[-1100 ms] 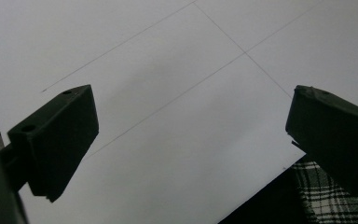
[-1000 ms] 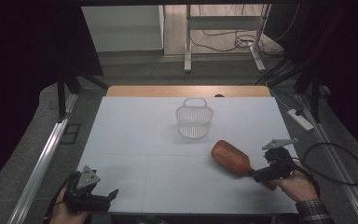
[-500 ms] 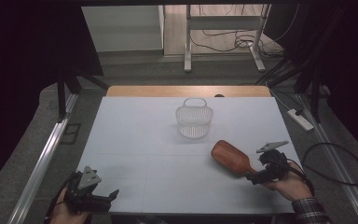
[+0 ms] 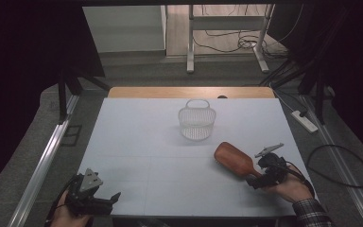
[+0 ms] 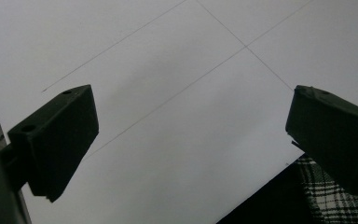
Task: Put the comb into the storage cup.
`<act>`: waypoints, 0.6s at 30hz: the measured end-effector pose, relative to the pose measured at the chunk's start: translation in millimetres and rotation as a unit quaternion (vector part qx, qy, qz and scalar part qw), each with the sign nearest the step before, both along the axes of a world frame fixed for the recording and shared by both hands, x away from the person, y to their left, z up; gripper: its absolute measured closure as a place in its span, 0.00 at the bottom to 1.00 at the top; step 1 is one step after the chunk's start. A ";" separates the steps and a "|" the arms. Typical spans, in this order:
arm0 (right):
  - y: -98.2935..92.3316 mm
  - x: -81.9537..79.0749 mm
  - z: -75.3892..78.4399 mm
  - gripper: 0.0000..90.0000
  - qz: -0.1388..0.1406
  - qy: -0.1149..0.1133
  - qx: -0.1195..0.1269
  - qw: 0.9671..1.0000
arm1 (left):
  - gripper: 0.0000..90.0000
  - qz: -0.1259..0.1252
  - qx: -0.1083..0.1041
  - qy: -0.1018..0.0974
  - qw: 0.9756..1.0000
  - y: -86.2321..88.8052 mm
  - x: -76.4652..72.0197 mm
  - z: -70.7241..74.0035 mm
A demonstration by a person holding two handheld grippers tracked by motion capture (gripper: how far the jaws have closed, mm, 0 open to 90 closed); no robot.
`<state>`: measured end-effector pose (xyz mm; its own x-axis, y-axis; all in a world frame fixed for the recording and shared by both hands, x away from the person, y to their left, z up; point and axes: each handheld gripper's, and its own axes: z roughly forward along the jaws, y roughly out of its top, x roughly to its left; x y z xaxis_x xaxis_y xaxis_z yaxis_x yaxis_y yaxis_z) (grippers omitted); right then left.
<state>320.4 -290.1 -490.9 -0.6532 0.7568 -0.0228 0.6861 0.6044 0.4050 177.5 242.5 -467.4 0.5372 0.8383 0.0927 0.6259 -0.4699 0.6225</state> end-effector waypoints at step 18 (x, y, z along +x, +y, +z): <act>4.6 3.6 -1.5 0.52 0.049 0.004 -0.013 0.999 | 0.04 -0.001 0.003 0.000 1.000 -0.6 -0.1 -0.2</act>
<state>324.0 -285.5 -492.4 -0.7242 0.6886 -0.0356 0.6268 0.6790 0.3823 177.4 241.9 -467.6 0.5389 0.8367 0.0975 0.6251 -0.4748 0.6195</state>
